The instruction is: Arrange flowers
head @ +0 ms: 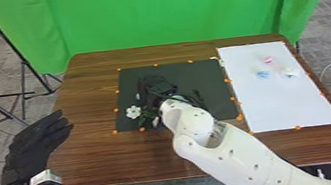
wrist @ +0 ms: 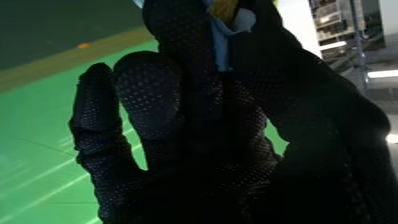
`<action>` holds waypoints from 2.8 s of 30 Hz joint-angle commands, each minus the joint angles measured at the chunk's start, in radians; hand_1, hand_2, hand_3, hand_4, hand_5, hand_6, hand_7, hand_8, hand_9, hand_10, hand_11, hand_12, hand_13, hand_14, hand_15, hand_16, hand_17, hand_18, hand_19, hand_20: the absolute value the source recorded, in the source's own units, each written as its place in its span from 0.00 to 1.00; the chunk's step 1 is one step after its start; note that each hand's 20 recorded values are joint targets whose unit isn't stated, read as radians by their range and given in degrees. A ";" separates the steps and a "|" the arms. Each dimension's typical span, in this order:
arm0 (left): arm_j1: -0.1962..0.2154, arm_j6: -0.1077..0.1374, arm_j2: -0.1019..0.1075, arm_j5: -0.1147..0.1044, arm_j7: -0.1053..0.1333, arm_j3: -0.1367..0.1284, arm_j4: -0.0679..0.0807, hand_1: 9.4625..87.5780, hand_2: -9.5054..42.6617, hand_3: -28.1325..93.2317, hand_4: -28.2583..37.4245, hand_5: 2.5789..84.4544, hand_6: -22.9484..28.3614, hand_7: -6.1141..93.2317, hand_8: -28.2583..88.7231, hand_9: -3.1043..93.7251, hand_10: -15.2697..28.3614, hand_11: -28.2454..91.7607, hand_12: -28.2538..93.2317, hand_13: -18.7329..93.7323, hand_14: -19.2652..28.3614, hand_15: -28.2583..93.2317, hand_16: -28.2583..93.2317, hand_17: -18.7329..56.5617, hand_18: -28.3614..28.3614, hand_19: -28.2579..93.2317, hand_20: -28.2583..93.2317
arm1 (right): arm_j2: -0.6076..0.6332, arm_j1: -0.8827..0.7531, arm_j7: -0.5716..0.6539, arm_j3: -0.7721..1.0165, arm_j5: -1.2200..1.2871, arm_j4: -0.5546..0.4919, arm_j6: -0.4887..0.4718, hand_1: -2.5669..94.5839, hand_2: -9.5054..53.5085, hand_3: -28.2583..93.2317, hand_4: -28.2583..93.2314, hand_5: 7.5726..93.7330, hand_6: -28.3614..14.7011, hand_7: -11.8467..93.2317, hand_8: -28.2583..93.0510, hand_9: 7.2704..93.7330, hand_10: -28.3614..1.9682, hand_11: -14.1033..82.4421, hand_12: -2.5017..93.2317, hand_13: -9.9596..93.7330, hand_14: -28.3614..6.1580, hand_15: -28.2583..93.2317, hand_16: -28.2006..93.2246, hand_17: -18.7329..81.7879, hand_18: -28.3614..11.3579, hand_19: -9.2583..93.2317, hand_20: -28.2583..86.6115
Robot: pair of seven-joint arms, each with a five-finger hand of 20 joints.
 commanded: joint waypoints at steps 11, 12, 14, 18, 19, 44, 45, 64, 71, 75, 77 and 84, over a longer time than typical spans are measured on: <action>-0.024 -0.020 -0.006 0.009 -0.016 0.007 0.009 0.23 0.28 0.91 0.24 0.53 0.72 0.19 0.17 0.42 0.86 0.52 0.30 0.41 1.00 0.70 0.13 0.12 0.88 0.70 0.33 | -0.003 0.013 0.030 -0.008 -0.115 0.082 0.034 0.59 0.00 0.86 0.00 0.88 0.65 0.30 0.26 0.94 0.73 0.40 0.44 0.78 0.64 0.80 0.51 0.42 0.08 0.87 0.57; -0.022 -0.021 -0.005 0.009 -0.017 0.007 0.009 0.23 0.28 0.91 0.24 0.53 0.72 0.19 0.17 0.42 0.86 0.52 0.30 0.41 1.00 0.70 0.13 0.12 0.88 0.70 0.33 | 0.000 0.016 0.033 -0.011 -0.112 0.081 0.036 0.59 0.00 0.86 0.00 0.89 0.65 0.30 0.26 0.94 0.73 0.40 0.44 0.78 0.64 0.79 0.51 0.42 0.08 0.87 0.57; -0.020 -0.019 -0.005 0.009 -0.016 0.006 0.009 0.23 0.28 0.91 0.24 0.53 0.72 0.19 0.17 0.42 0.86 0.52 0.30 0.41 1.00 0.70 0.13 0.12 0.88 0.71 0.33 | -0.005 0.019 0.046 -0.011 -0.101 0.080 0.037 0.59 0.00 0.86 0.00 0.89 0.64 0.30 0.26 0.94 0.72 0.40 0.44 0.78 0.63 0.79 0.51 0.41 0.08 0.87 0.57; -0.024 -0.021 -0.004 0.009 -0.019 0.010 0.011 0.23 0.28 0.91 0.25 0.53 0.72 0.19 0.17 0.42 0.86 0.52 0.30 0.41 1.00 0.70 0.13 0.12 0.88 0.71 0.33 | -0.006 0.018 0.046 -0.012 -0.090 0.065 0.032 0.57 0.00 0.87 0.00 0.88 0.64 0.30 0.26 0.93 0.70 0.39 0.44 0.76 0.61 0.79 0.51 0.39 0.08 0.86 0.57; -0.025 -0.024 -0.008 0.011 -0.024 0.007 0.010 0.23 0.28 0.91 0.25 0.53 0.72 0.19 0.17 0.42 0.86 0.52 0.30 0.41 1.00 0.70 0.13 0.12 0.88 0.71 0.33 | -0.009 0.014 0.036 -0.005 -0.097 0.064 0.021 0.57 0.00 0.87 0.00 0.88 0.64 0.30 0.26 0.93 0.70 0.38 0.44 0.75 0.61 0.80 0.51 0.39 0.08 0.86 0.57; -0.038 -0.045 -0.018 0.031 -0.068 -0.001 0.013 0.23 0.28 0.91 0.25 0.53 0.71 0.19 0.17 0.43 0.86 0.52 0.30 0.41 1.00 0.70 0.13 0.12 0.88 0.71 0.33 | -0.025 -0.005 0.053 0.029 -0.044 0.022 -0.101 0.39 0.00 0.93 0.00 0.72 0.56 0.30 0.13 0.67 0.42 0.62 0.27 0.59 0.36 0.88 0.43 0.30 0.00 0.80 0.62; -0.042 -0.046 -0.020 0.033 -0.073 -0.002 0.013 0.23 0.28 0.91 0.25 0.53 0.71 0.19 0.17 0.43 0.86 0.52 0.30 0.41 1.00 0.70 0.13 0.12 0.88 0.71 0.33 | -0.027 -0.008 0.049 0.032 -0.050 0.022 -0.105 0.39 0.00 0.93 0.00 0.72 0.56 0.30 0.13 0.67 0.42 0.62 0.27 0.59 0.36 0.88 0.43 0.30 0.00 0.80 0.62; -0.035 -0.038 -0.016 0.029 -0.053 0.008 0.010 0.23 0.28 0.91 0.25 0.53 0.71 0.19 0.17 0.43 0.86 0.52 0.30 0.41 1.00 0.70 0.13 0.12 0.88 0.71 0.33 | 0.002 0.061 0.111 -0.024 -0.106 0.044 -0.012 0.38 0.00 0.92 0.00 0.71 0.54 0.29 0.13 0.64 0.36 0.63 0.26 0.57 0.27 0.89 0.42 0.30 0.00 0.78 0.66; -0.021 -0.030 -0.020 0.028 -0.046 0.007 0.006 0.23 0.28 0.91 0.25 0.53 0.71 0.19 0.17 0.43 0.86 0.52 0.30 0.41 1.00 0.70 0.13 0.12 0.88 0.71 0.33 | 0.025 0.064 0.116 -0.030 -0.079 0.030 0.011 0.39 0.00 0.92 0.00 0.72 0.53 0.29 0.13 0.64 0.32 0.63 0.25 0.56 0.25 0.89 0.41 0.30 0.00 0.78 0.66; -0.011 -0.025 -0.024 0.023 -0.043 0.008 0.003 0.23 0.28 0.91 0.25 0.53 0.71 0.19 0.17 0.43 0.86 0.52 0.30 0.41 1.00 0.70 0.13 0.12 0.88 0.71 0.33 | 0.053 0.062 0.071 -0.041 -0.087 -0.009 0.044 0.38 0.00 0.92 0.00 0.72 0.53 0.29 0.13 0.63 0.31 0.63 0.25 0.56 0.24 0.89 0.41 0.30 0.00 0.78 0.67; -0.011 -0.026 -0.027 0.024 -0.046 0.007 0.003 0.23 0.28 0.91 0.25 0.53 0.71 0.19 0.17 0.43 0.86 0.52 0.30 0.41 1.00 0.70 0.13 0.12 0.88 0.71 0.33 | 0.067 0.068 0.048 -0.043 -0.098 -0.020 0.045 0.36 0.00 0.93 0.00 0.72 0.53 0.29 0.13 0.62 0.29 0.62 0.25 0.55 0.23 0.89 0.41 0.29 0.00 0.77 0.67; -0.002 -0.017 -0.028 0.022 -0.039 0.007 -0.002 0.23 0.28 0.91 0.25 0.53 0.71 0.19 0.17 0.43 0.86 0.52 0.30 0.41 1.00 0.70 0.13 0.12 0.88 0.71 0.33 | 0.108 0.036 -0.109 -0.012 -0.101 -0.081 0.007 0.31 0.07 0.94 0.01 0.69 0.55 0.30 0.13 0.56 0.24 0.57 0.24 0.50 0.20 0.89 0.38 0.25 0.00 0.75 0.64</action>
